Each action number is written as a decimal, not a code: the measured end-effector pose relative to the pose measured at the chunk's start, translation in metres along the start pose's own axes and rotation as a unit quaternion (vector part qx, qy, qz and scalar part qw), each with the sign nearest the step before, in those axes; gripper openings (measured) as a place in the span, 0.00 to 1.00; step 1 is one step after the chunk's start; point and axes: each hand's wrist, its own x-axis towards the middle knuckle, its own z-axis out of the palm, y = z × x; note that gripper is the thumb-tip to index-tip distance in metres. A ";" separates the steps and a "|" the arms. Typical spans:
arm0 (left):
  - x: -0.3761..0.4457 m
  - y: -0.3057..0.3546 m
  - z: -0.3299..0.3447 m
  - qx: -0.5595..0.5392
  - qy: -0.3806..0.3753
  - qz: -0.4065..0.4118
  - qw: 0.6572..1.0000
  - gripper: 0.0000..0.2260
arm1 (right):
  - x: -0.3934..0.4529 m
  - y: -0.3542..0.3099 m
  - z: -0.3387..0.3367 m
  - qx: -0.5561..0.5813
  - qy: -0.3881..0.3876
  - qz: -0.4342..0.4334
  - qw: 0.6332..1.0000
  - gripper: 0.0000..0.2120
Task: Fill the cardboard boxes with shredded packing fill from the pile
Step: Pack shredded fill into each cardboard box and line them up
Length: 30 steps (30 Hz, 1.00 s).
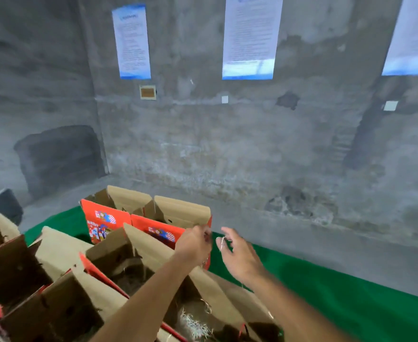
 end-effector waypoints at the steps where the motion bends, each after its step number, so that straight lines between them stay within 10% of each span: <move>1: 0.008 -0.008 0.005 0.057 0.011 0.009 0.998 0.10 | 0.010 0.000 0.006 0.001 -0.011 0.001 1.000 0.22; 16: 0.064 -0.008 0.050 0.258 -0.082 -0.017 0.962 0.12 | 0.040 0.029 -0.018 0.029 -0.033 0.011 0.999 0.22; 30: -0.059 0.233 0.088 0.159 -0.153 0.161 0.962 0.06 | -0.140 0.091 -0.195 0.014 0.076 0.144 0.987 0.18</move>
